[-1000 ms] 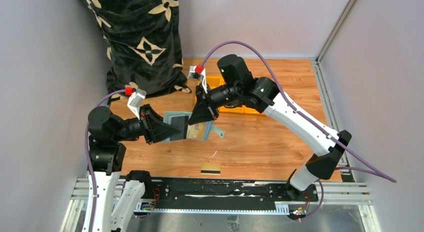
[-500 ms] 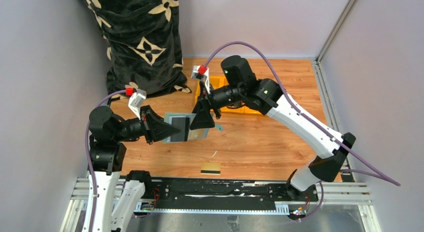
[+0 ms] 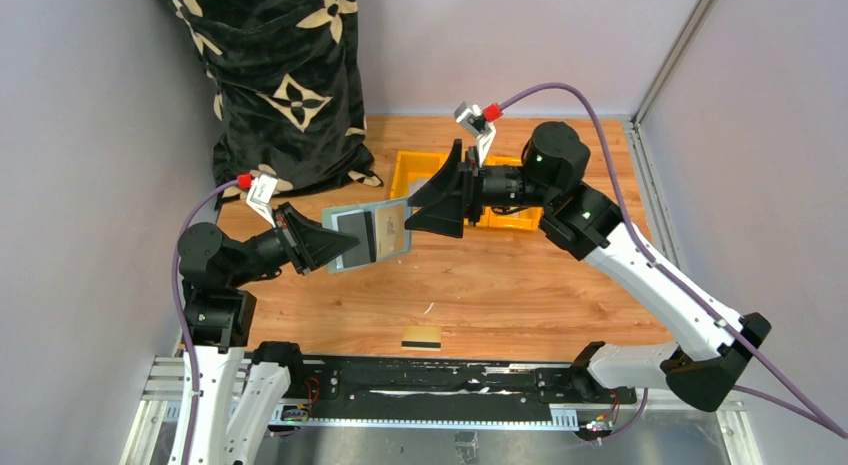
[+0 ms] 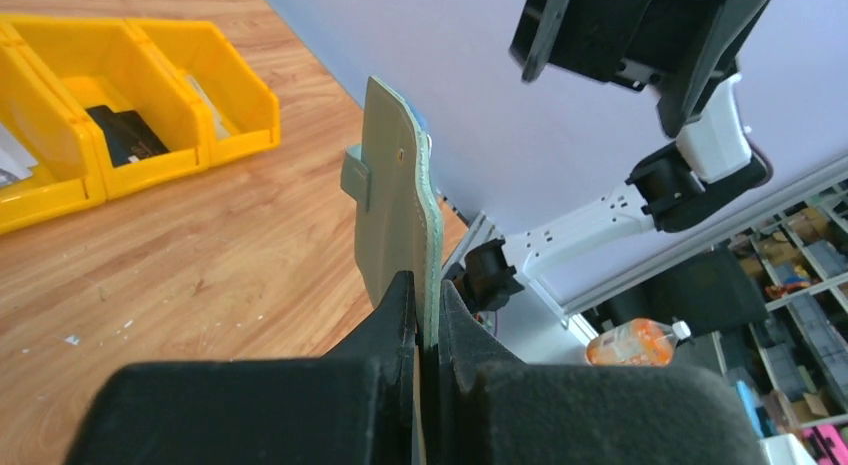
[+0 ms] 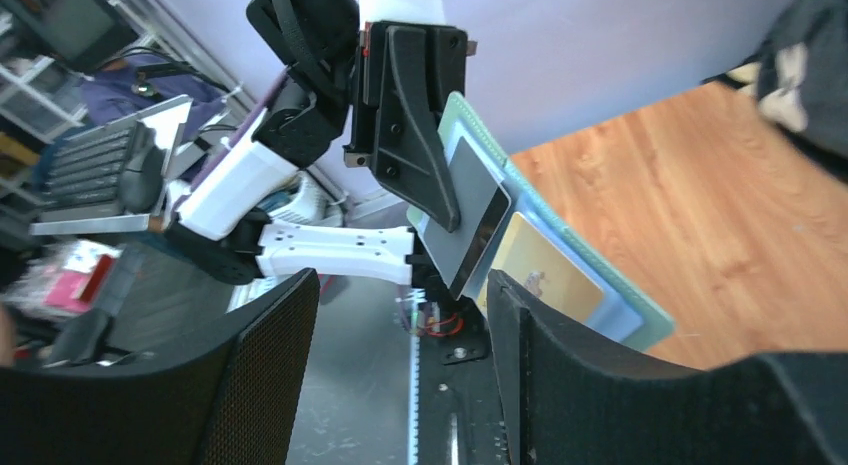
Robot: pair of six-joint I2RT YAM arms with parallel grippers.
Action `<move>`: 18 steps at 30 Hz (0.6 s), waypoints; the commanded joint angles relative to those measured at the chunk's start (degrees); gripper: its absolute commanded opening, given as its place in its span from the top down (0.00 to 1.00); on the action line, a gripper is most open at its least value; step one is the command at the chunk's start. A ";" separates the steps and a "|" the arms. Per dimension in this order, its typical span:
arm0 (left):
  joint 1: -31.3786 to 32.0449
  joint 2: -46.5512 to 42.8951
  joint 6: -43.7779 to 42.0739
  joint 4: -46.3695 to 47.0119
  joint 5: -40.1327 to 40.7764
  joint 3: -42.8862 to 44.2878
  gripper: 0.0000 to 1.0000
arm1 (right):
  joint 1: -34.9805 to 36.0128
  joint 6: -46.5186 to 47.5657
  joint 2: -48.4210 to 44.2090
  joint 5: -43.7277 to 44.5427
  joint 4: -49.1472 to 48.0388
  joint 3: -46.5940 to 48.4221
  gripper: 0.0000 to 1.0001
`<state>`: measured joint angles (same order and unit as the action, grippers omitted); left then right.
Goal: Take the credit cards out of the card holder
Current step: Remove the credit card from the card holder.
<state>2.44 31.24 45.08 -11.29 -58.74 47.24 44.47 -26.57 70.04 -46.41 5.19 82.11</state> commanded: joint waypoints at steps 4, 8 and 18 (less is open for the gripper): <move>0.11 -1.32 8.04 8.26 2.19 -0.93 1.00 | 3.55 -11.99 5.03 -6.95 -14.18 -4.24 0.34; 0.11 -1.62 9.29 9.56 1.79 -0.83 1.00 | 3.69 -14.00 6.96 -7.71 -16.78 -5.39 0.35; 0.11 -1.84 12.15 11.01 1.14 -1.11 1.00 | 4.71 -14.93 10.45 -7.89 -18.02 -5.27 0.36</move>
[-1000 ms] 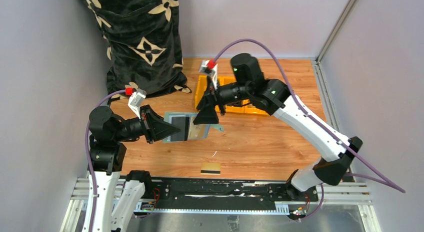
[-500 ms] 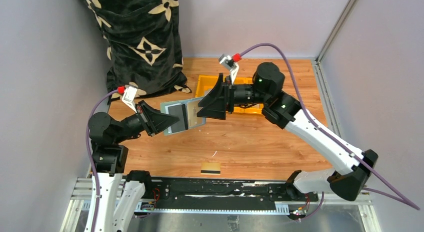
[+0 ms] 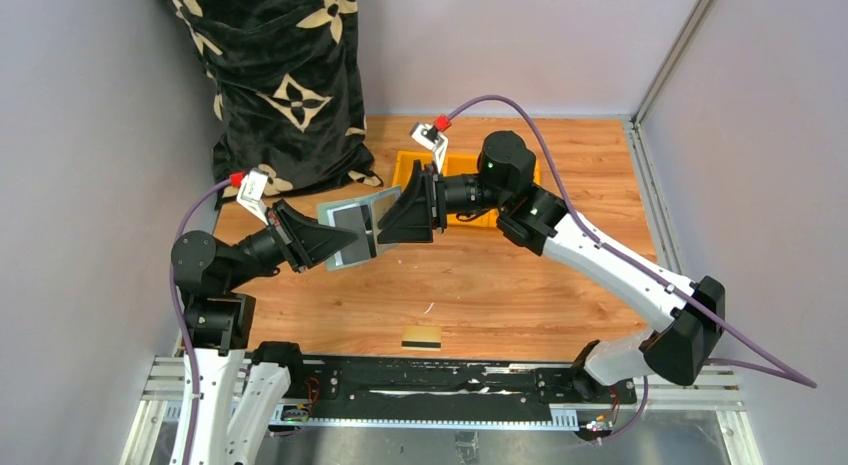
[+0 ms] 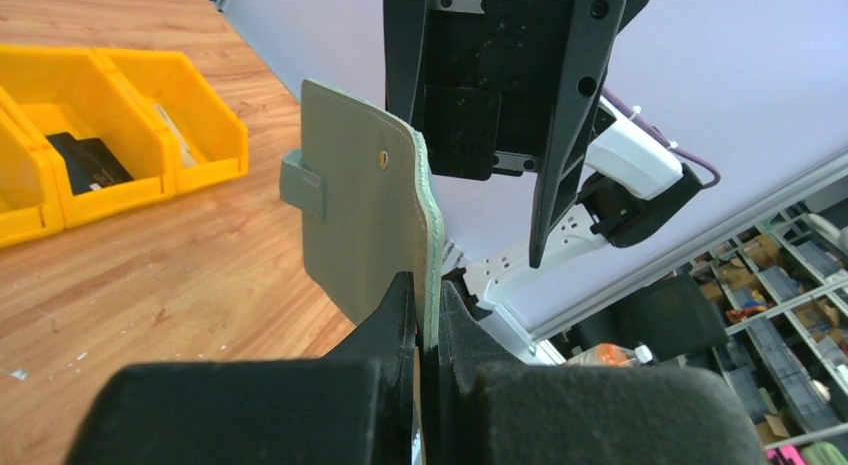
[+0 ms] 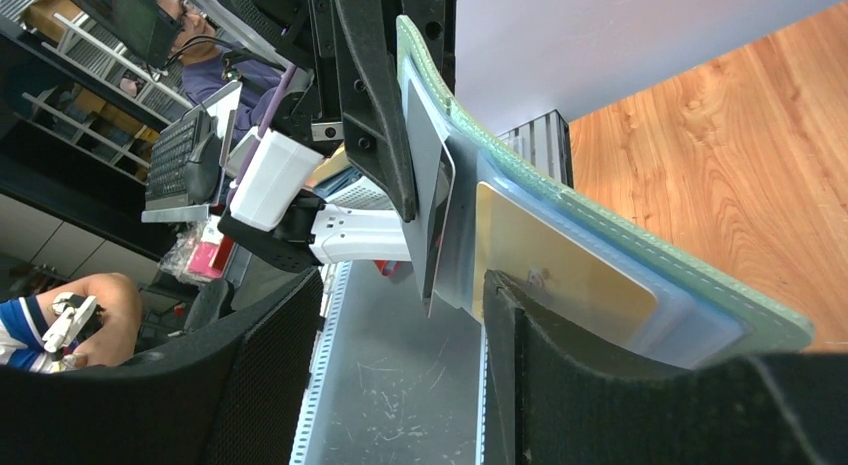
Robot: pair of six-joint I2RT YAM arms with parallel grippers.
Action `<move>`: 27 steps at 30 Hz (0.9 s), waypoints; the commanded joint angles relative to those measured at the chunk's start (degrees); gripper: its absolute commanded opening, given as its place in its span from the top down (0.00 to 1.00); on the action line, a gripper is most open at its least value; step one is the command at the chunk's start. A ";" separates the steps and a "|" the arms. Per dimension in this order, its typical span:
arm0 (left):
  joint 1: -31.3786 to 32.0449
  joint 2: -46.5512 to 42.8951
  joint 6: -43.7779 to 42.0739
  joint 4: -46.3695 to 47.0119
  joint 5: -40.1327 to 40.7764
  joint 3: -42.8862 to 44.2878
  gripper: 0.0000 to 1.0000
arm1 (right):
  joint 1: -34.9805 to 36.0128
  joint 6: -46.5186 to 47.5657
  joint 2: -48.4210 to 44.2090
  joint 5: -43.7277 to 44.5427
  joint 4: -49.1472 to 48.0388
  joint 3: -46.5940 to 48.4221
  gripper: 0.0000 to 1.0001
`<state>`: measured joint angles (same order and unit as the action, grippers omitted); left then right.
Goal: Take the credit cards out of the card holder
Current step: Remove the credit card from the card holder.
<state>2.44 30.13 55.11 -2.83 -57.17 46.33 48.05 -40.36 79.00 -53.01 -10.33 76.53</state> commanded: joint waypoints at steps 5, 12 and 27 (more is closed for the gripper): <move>0.11 -1.12 1.39 2.56 0.04 -1.01 1.00 | 3.16 -2.18 3.93 -2.15 -4.00 1.88 0.46; 0.11 -1.13 0.27 2.56 0.92 -1.50 1.00 | 4.07 -4.77 4.55 -2.64 -8.14 1.39 0.67; 0.11 -2.26 2.26 2.56 -1.66 0.52 1.00 | 1.87 -12.71 0.72 -2.21 -18.94 -4.12 0.85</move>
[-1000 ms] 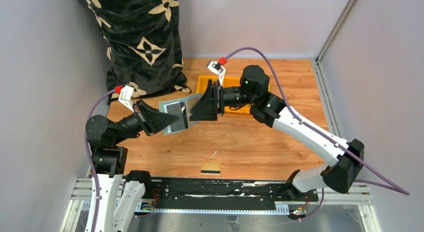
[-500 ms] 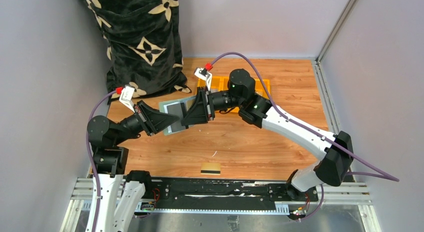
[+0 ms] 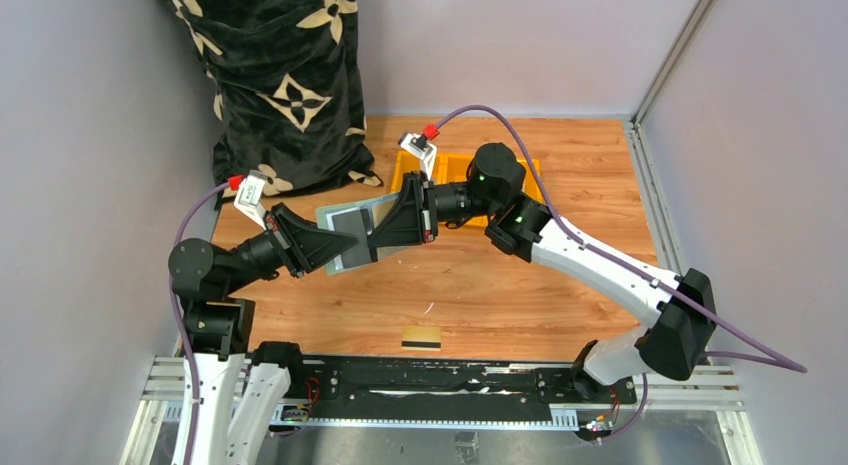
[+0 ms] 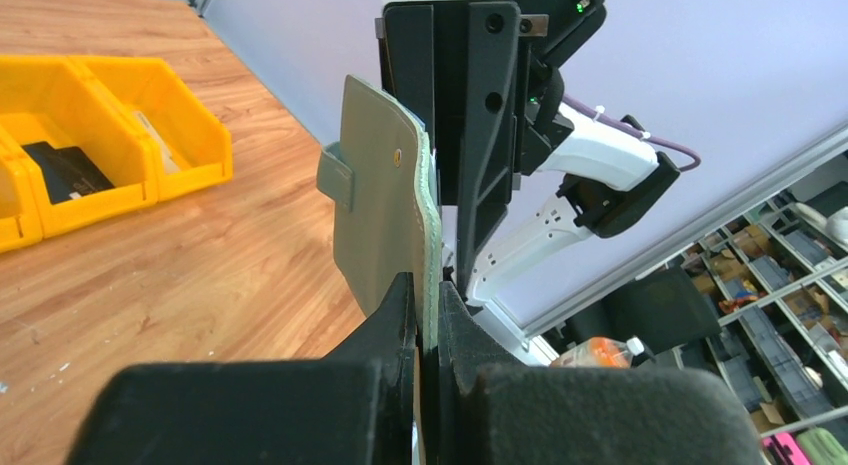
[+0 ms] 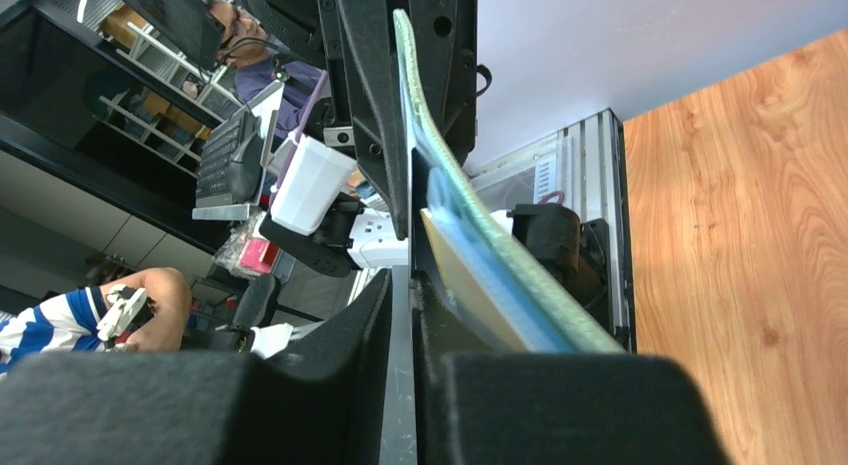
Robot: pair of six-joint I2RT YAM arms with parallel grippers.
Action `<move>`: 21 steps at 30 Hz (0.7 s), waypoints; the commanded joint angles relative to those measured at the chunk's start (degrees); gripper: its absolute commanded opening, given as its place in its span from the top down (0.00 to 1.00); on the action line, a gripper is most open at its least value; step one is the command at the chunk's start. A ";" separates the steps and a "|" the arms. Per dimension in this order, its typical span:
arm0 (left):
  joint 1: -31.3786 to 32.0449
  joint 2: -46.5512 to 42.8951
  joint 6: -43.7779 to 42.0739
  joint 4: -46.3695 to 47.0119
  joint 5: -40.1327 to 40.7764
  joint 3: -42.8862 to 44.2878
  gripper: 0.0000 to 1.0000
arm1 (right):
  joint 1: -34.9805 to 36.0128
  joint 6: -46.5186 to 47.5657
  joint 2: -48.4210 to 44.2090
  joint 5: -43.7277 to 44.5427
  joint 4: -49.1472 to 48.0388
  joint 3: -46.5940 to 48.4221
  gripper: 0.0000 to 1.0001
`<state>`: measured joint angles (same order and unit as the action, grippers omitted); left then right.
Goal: Take the credit cards out of the card holder
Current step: Remove the credit card from the card holder.
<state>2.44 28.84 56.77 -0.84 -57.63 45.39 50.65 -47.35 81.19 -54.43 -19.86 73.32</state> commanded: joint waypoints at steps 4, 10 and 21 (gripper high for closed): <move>0.11 -1.22 0.96 0.56 -1.18 2.01 1.00 | -0.73 -7.18 -1.29 -0.47 -11.49 -0.75 0.96; 0.11 -1.44 0.00 0.57 -1.04 2.07 1.00 | -0.73 -5.17 -2.24 0.19 -8.46 -0.52 1.00; 0.11 -0.42 -1.59 -1.37 1.01 4.32 0.99 | -6.37 -5.61 -8.69 1.61 -8.73 -7.60 1.00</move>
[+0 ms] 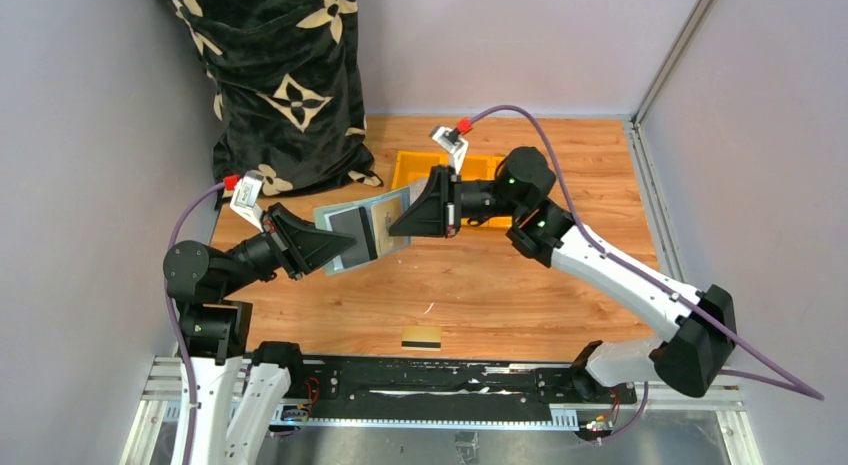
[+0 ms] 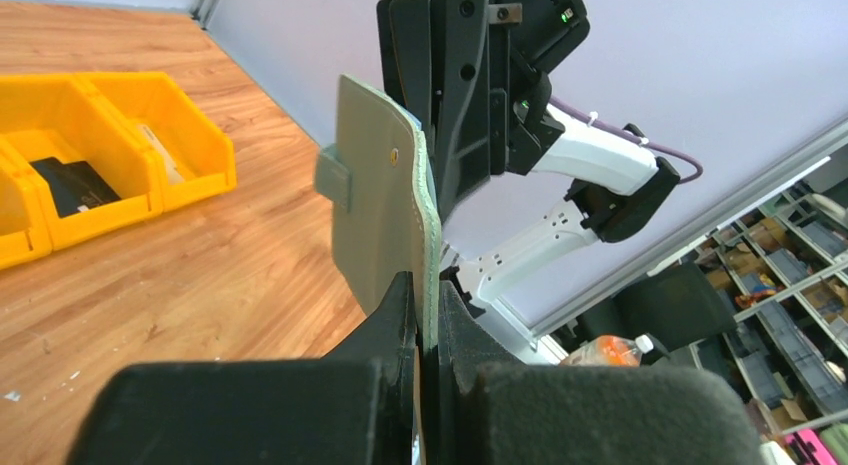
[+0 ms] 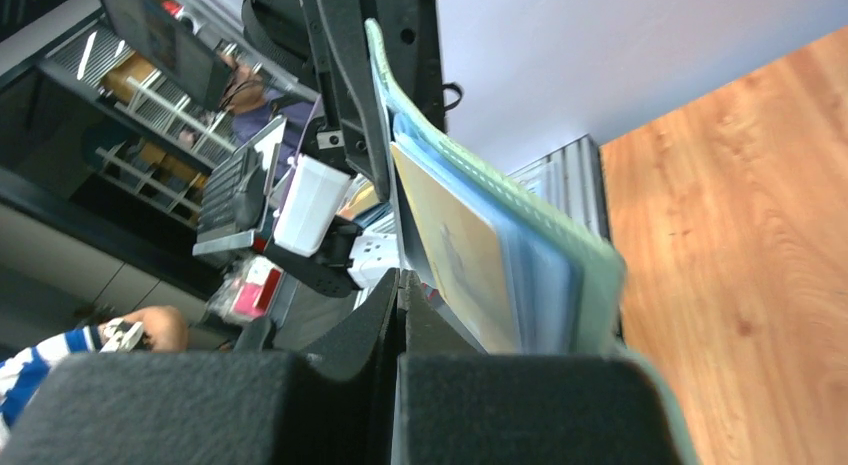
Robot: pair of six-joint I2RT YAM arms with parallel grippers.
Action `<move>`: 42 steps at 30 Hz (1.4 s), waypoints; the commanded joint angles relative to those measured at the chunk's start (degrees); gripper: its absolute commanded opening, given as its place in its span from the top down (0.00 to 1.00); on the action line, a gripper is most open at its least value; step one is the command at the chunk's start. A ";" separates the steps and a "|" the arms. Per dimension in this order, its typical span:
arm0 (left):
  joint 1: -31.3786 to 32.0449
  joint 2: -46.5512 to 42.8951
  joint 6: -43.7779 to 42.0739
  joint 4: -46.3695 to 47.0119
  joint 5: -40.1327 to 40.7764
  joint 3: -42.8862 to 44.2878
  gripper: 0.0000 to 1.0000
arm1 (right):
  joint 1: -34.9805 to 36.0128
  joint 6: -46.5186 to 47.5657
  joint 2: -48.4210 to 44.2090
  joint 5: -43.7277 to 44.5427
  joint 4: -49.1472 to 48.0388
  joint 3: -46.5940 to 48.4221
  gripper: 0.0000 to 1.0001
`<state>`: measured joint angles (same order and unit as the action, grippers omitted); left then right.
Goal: Take the credit cards out of the card holder
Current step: Remove the credit card from the card holder.
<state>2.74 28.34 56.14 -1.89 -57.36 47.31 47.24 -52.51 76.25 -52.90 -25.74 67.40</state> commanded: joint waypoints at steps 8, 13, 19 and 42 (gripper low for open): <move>-0.19 0.47 0.39 0.47 2.23 2.32 0.98 | -2.02 -1.01 -2.91 -1.04 -3.51 -0.56 0.76; -0.19 0.75 0.68 0.43 3.40 2.30 0.97 | 0.03 1.00 -1.57 -1.46 -2.38 1.32 0.61; -0.17 0.59 0.89 0.60 4.21 1.58 0.97 | 1.69 3.02 0.02 -0.40 -0.17 3.38 0.60; -0.18 -0.21 2.32 0.56 3.06 1.56 0.90 | 2.53 -1.32 4.60 1.11 -5.57 5.03 1.00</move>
<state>2.70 28.71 56.64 -3.03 -53.54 48.23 50.50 -51.11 82.76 -52.25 -25.50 74.15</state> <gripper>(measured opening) 0.083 0.009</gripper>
